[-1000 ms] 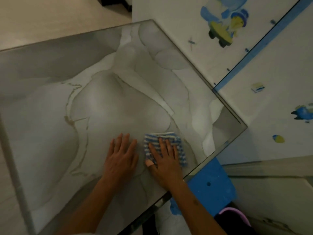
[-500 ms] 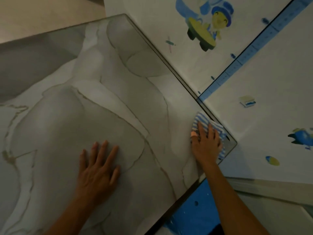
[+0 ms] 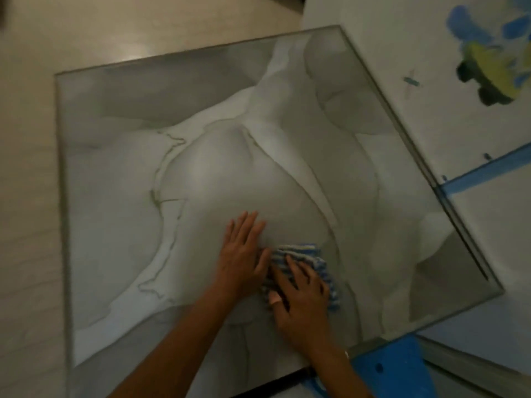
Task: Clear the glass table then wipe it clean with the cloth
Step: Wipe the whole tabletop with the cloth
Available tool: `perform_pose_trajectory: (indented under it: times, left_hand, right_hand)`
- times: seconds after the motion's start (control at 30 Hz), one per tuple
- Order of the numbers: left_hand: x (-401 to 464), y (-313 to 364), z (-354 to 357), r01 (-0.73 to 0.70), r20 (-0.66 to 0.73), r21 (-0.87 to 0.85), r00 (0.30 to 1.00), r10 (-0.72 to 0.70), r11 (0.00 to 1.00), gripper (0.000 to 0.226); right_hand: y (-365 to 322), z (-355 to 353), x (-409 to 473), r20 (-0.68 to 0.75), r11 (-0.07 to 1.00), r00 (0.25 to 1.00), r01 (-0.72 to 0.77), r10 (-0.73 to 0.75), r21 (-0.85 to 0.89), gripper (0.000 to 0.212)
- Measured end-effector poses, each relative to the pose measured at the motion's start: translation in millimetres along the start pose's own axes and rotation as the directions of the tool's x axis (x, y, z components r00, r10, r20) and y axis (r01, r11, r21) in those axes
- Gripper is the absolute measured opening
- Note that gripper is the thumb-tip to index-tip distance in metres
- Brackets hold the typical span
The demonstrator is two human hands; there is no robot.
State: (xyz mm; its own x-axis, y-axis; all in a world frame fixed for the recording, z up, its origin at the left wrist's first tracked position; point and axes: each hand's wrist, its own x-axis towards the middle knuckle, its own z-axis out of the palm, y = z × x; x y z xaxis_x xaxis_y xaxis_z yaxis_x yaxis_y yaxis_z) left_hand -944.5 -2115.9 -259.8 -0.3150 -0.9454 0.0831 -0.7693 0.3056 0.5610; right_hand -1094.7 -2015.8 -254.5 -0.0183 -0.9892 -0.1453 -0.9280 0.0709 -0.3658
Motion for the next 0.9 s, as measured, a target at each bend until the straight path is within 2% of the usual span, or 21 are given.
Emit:
perform_pose_trajectory:
  times: [0.1,0.23,0.3,0.37,0.47,0.53,0.67,0.77,0.9]
  left_hand:
    - [-31.1,-23.0,-23.7,0.072,-0.109,0.031,0.992,-0.069,0.997,0.047]
    - [-83.7,-86.3,-67.3,0.226,-0.076,0.317,0.974,-0.213,0.921,0.058]
    - [-107.0,-114.4,-87.1,0.292,-0.039,0.396,0.953,-0.302,0.870,0.063]
    - [-131.7,-131.9,-104.2,0.379,-0.036,0.416,0.915,-0.402,0.827,0.065]
    - [-159.9,-140.6,-120.5,0.506,-0.090,0.388,0.853,-0.515,0.770,0.066]
    - [-175.6,-142.3,-124.7,0.550,-0.106,0.353,0.828,-0.551,0.757,0.066]
    - [-196.0,-142.3,-127.4,0.620,-0.136,0.238,0.784,-0.606,0.748,0.067]
    - [-207.1,-141.9,-133.1,0.688,-0.165,0.136,0.725,-0.668,0.713,0.070]
    - [-229.9,-144.3,-139.2,0.648,-0.151,0.176,0.762,-0.630,0.741,0.068]
  right_hand:
    - [-8.0,9.3,16.3,-0.021,0.990,0.994,0.109,-0.111,-0.086,0.055]
    - [-22.1,27.1,43.8,-0.031,0.967,0.978,0.198,-0.205,-0.163,0.060]
    - [-44.3,33.0,72.1,-0.060,0.964,0.977,0.192,-0.206,-0.185,0.061]
    - [-77.0,39.4,105.8,-0.087,0.965,0.977,0.177,-0.197,-0.194,0.062]
    - [-131.7,53.2,148.8,-0.050,0.971,0.983,0.165,-0.176,-0.172,0.065]
    - [-165.4,68.0,153.2,-0.030,0.960,0.973,0.220,-0.228,-0.173,0.066]
    - [-209.7,96.3,89.5,0.058,0.893,0.902,0.431,-0.427,-0.127,0.069]
    - [-225.0,112.6,16.0,0.158,0.849,0.852,0.517,-0.499,-0.108,0.074]
    - [-228.8,123.5,-71.4,0.269,0.830,0.813,0.553,-0.516,-0.078,0.079]
